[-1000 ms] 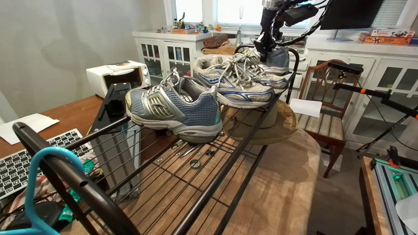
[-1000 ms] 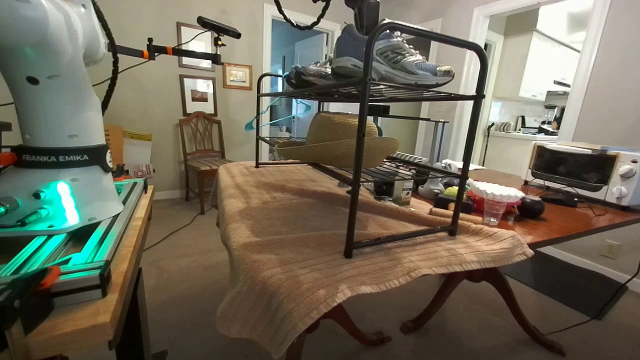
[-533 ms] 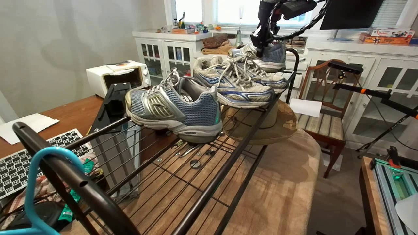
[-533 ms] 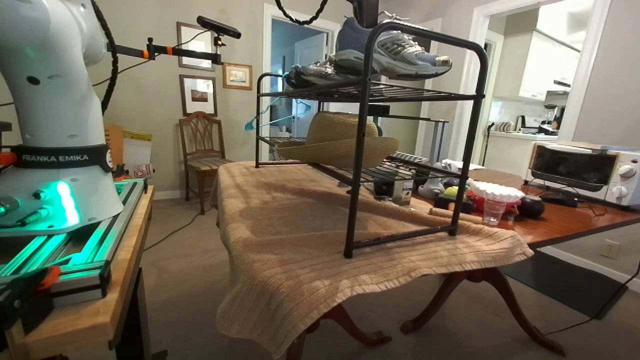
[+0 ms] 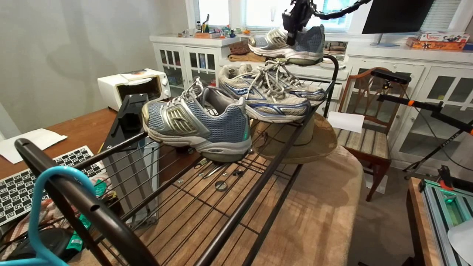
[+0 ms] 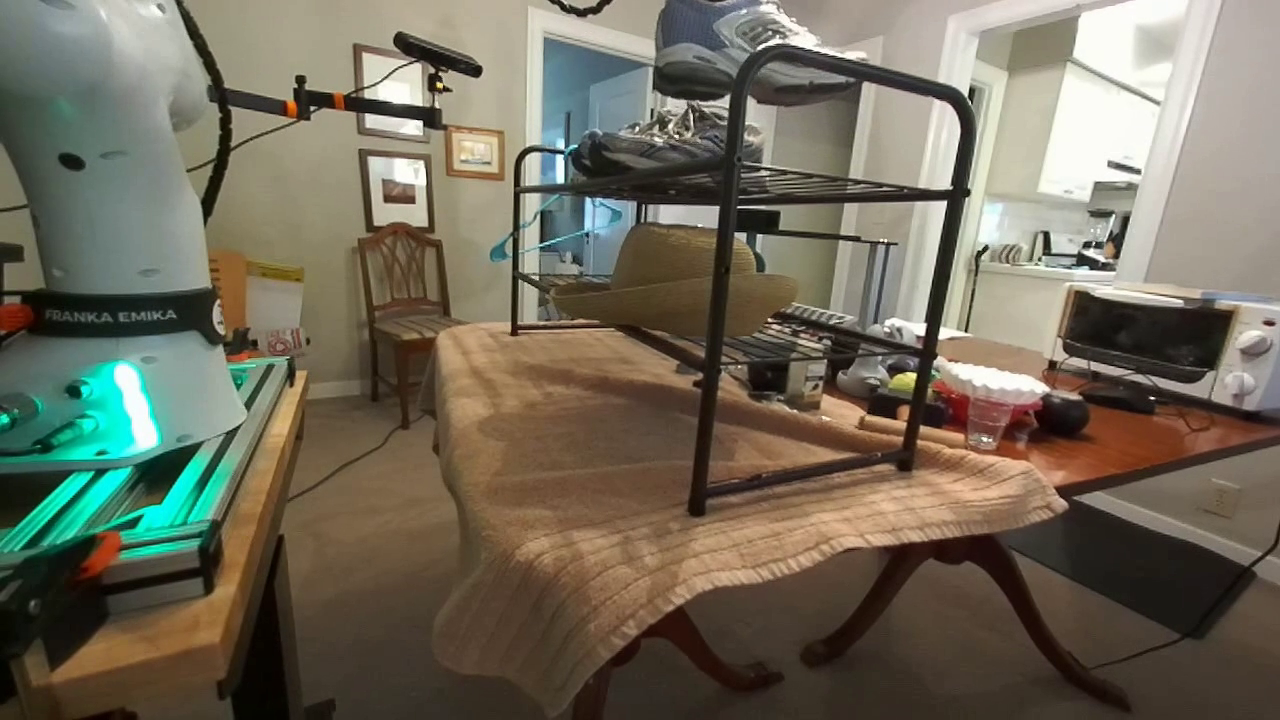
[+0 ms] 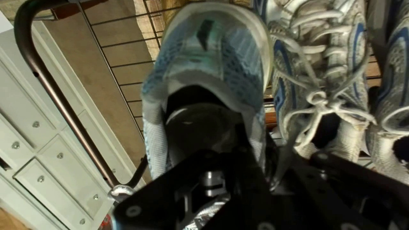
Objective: Move the blue pair of shoes to the left
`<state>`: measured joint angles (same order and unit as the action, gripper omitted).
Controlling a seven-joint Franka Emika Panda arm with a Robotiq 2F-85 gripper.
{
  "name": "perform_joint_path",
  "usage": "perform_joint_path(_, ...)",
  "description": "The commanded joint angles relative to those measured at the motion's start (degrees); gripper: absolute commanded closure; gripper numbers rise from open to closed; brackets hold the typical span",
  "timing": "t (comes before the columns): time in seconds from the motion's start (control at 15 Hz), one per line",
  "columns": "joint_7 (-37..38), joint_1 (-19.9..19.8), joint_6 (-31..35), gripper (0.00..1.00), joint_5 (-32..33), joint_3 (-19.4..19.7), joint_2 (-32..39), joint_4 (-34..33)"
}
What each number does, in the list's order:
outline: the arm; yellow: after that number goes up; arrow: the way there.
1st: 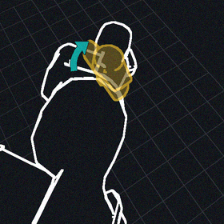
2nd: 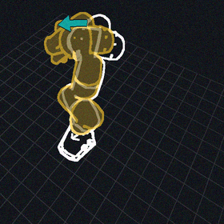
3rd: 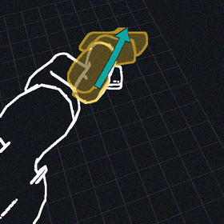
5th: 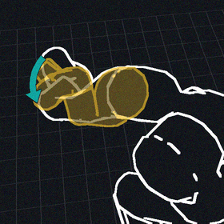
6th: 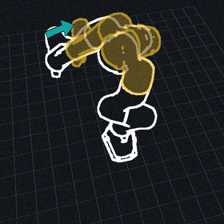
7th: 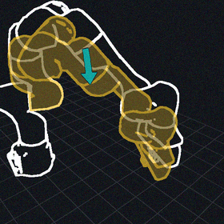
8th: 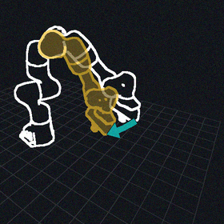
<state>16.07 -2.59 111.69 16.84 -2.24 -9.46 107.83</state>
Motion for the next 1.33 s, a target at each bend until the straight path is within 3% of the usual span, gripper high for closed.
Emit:
perform_joint_path(0.0,1.86,1.66,-3.42,0.97,2.86,-2.34,-0.75,-2.36)
perform_joint_path(0.6,0.93,6.21,-3.26,0.97,7.37,-8.28,0.73,-5.13)
perform_joint_path(1.27,-0.69,10.19,-2.86,0.97,5.05,-10.66,3.96,-8.41)
